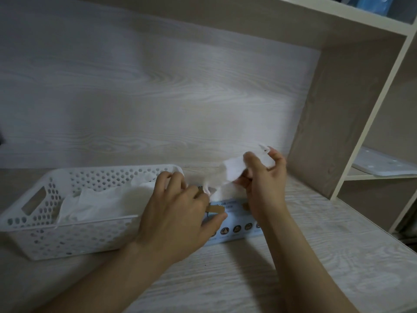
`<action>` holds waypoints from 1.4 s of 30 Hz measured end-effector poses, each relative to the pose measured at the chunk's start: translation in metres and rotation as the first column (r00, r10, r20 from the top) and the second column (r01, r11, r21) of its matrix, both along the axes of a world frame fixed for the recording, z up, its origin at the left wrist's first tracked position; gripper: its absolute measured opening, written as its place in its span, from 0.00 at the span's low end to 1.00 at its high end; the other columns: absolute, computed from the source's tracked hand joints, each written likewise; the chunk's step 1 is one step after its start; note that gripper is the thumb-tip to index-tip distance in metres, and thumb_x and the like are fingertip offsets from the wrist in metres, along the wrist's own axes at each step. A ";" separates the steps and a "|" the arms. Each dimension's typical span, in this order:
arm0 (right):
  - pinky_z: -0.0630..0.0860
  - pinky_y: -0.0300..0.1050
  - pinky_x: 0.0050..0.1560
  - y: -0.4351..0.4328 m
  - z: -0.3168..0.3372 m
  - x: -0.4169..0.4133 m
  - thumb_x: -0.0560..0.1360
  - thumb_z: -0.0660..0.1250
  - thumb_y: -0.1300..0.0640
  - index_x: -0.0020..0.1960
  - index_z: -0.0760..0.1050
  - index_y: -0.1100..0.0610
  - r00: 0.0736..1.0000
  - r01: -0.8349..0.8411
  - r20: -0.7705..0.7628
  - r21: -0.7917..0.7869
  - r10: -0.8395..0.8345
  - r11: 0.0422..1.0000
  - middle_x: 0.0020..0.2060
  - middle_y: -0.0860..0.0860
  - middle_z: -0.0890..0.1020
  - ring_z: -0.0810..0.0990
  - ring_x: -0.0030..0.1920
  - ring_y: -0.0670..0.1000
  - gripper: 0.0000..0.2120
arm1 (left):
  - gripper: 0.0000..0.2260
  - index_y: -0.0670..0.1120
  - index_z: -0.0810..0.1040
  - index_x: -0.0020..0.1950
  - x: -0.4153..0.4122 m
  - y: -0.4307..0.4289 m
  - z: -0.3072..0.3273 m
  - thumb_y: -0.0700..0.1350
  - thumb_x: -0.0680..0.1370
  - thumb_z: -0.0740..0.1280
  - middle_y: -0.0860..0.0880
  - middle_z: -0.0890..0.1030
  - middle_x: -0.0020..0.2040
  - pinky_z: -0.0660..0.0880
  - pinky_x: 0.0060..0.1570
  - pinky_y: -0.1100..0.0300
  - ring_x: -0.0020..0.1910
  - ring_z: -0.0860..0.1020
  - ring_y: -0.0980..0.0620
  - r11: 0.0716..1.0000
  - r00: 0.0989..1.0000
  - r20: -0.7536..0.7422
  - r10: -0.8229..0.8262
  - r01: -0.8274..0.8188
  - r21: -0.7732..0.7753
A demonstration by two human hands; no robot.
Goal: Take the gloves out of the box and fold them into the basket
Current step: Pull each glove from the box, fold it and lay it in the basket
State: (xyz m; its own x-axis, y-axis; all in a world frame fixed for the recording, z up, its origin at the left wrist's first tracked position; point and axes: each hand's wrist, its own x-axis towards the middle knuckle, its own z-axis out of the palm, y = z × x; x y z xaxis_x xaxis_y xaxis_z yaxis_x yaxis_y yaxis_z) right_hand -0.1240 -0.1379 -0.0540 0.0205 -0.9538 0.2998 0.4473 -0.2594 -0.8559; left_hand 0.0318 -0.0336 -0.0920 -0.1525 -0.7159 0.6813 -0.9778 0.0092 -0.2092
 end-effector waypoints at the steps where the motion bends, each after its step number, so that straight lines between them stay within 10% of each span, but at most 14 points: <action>1: 0.84 0.52 0.44 0.003 0.000 0.001 0.83 0.67 0.65 0.73 0.62 0.48 0.999 -0.036 -0.027 -0.022 0.035 0.999 0.32 0.50 0.84 0.85 0.34 0.52 0.25 | 0.26 0.48 0.83 0.44 -0.002 0.001 0.003 0.68 0.80 0.60 0.52 0.81 0.39 0.70 0.59 0.43 0.46 0.75 0.44 0.999 0.999 -0.042 -0.008 0.006 -0.049; 5: 0.85 0.52 0.40 0.012 0.001 0.006 0.83 0.60 0.72 0.75 0.65 0.42 0.977 -0.198 -0.106 -0.105 0.187 0.975 0.36 0.62 0.84 0.87 0.38 0.65 0.31 | 0.24 0.46 0.72 0.49 -0.006 0.004 0.017 0.67 0.76 0.68 0.49 0.75 0.42 0.72 0.48 0.47 0.41 0.74 0.45 0.970 0.979 -0.195 -0.052 0.003 -0.242; 11: 0.81 0.47 0.40 0.015 -0.001 0.014 0.77 0.65 0.72 0.59 0.82 0.60 0.913 -0.385 -0.175 -0.073 0.368 0.920 0.35 0.57 0.77 0.79 0.36 0.52 0.16 | 0.32 0.47 0.68 0.75 0.000 0.005 0.023 0.63 0.78 0.69 0.49 0.75 0.68 0.77 0.54 0.54 0.57 0.78 0.50 0.987 0.838 -0.528 -0.135 0.066 -0.148; 18: 0.85 0.48 0.44 0.018 -0.001 0.014 0.79 0.64 0.73 0.57 0.82 0.61 0.955 -0.176 -0.256 -0.097 0.146 0.980 0.42 0.59 0.88 0.89 0.43 0.60 0.13 | 0.18 0.52 0.86 0.53 0.015 0.000 0.027 0.61 0.85 0.61 0.57 0.78 0.33 0.76 0.36 0.53 0.34 0.77 0.55 0.956 0.744 -0.613 -0.267 0.123 -0.267; 26: 0.74 0.39 0.56 0.014 -0.012 0.015 0.70 0.72 0.51 0.39 0.80 0.47 0.740 0.237 -0.446 -0.528 -0.504 0.816 0.53 0.46 0.75 0.76 0.58 0.47 0.02 | 0.15 0.47 0.84 0.47 0.024 -0.002 0.034 0.55 0.84 0.65 0.52 0.82 0.35 0.74 0.35 0.52 0.36 0.80 0.53 0.931 0.586 -0.730 -0.352 0.139 -0.337; 35: 0.70 0.42 0.31 0.020 0.005 0.007 0.81 0.68 0.60 0.36 0.74 0.55 0.958 -0.203 -0.220 -0.065 0.184 0.977 0.30 0.51 0.74 0.72 0.30 0.52 0.15 | 0.20 0.41 0.79 0.41 0.036 -0.006 0.038 0.56 0.82 0.67 0.44 0.81 0.35 0.80 0.35 0.40 0.36 0.81 0.42 0.952 0.434 -0.848 -0.304 0.104 -0.289; 42: 0.77 0.46 0.36 0.011 -0.009 0.015 0.78 0.74 0.54 0.39 0.82 0.52 0.805 0.107 -0.514 -0.363 -0.295 0.926 0.31 0.48 0.83 0.80 0.33 0.45 0.09 | 0.22 0.37 0.70 0.36 0.046 -0.007 0.040 0.51 0.83 0.67 0.38 0.74 0.32 0.66 0.32 0.54 0.29 0.69 0.50 0.960 0.546 -0.796 -0.261 0.062 -0.273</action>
State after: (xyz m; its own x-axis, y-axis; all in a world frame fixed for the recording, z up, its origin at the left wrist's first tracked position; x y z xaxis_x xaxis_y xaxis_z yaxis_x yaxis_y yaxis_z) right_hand -0.1090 -0.1268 -0.0626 0.0894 -0.8177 0.5686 -0.1664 -0.5751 -0.8010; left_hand 0.0779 -0.0406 -0.0518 0.4420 -0.5796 0.6846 -0.7079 0.2433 0.6630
